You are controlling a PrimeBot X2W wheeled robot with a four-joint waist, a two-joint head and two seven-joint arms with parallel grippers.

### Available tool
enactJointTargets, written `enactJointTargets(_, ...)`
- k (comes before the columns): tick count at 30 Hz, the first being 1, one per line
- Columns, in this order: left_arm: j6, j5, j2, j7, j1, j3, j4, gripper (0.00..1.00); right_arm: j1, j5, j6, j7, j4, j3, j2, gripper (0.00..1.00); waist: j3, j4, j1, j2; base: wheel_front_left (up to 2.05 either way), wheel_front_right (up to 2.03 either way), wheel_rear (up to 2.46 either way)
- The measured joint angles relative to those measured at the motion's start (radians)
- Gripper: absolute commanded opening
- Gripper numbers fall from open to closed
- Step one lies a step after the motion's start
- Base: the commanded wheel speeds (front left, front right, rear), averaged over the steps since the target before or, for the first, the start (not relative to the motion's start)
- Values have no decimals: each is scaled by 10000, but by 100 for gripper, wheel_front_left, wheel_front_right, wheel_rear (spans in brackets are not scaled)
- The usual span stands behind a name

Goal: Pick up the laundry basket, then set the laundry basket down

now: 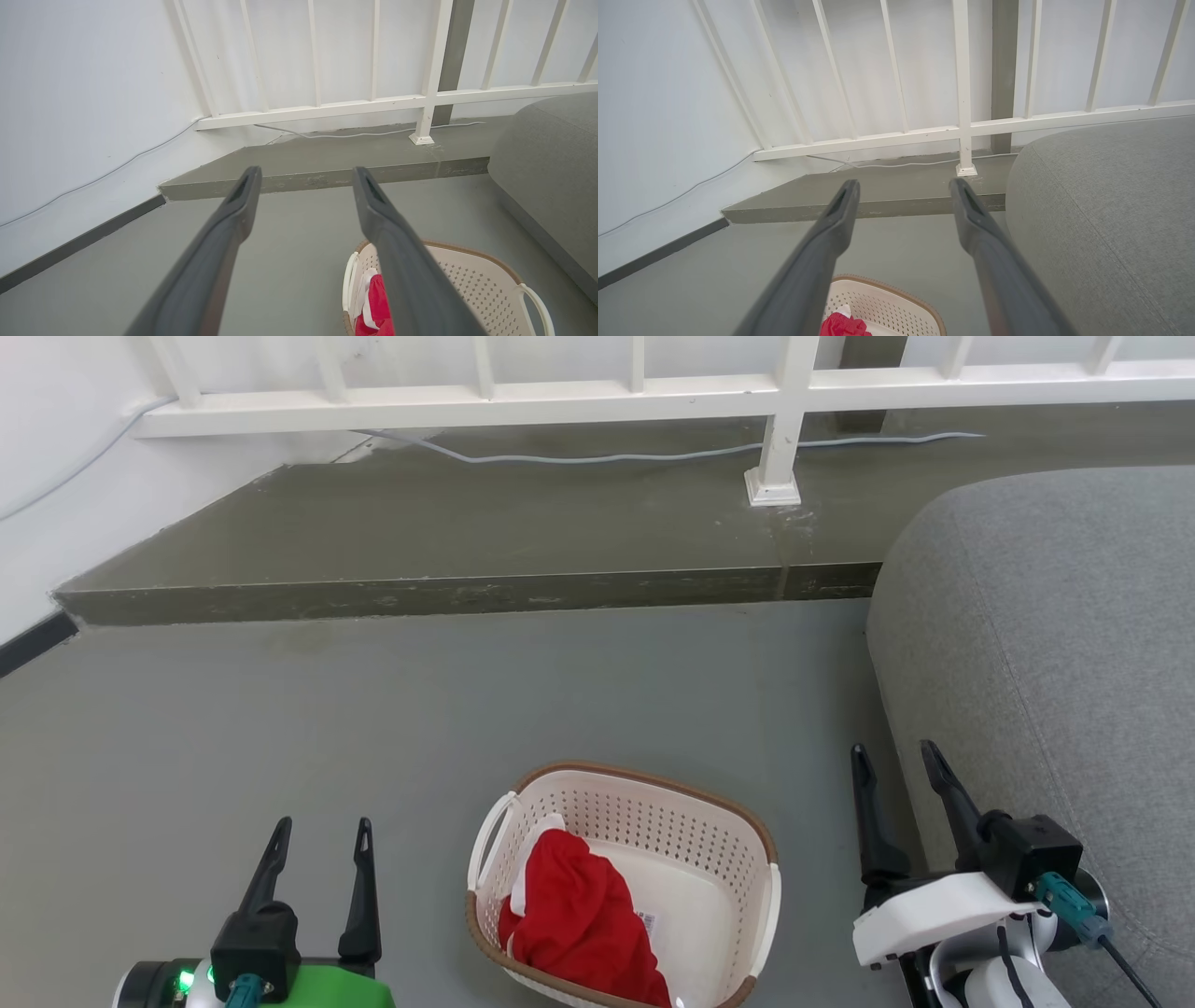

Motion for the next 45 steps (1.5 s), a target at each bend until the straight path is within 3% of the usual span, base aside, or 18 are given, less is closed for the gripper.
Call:
enactJointTargets(22, 0, -10, -4, -2, -376, 230, -257, 100, -525, 4, 8, -12, -380, -102, -2, 100, 1366, -182, 0, 0, 0, 0, 0)
enactJointTargets(37, -111, -12, -12, -31, -1888, 343, 497, 100, -1931, 169, 84, -12, -635, -276, -19, 100, 3381, -362, 1, 0, 0, 0, 0)
enactJointTargets(45, -410, -96, -23, -31, -3042, 320, 1081, 100, -2777, 301, 84, -13, -663, -314, -44, 100, 4514, -482, 1, 0, 0, 0, 0)
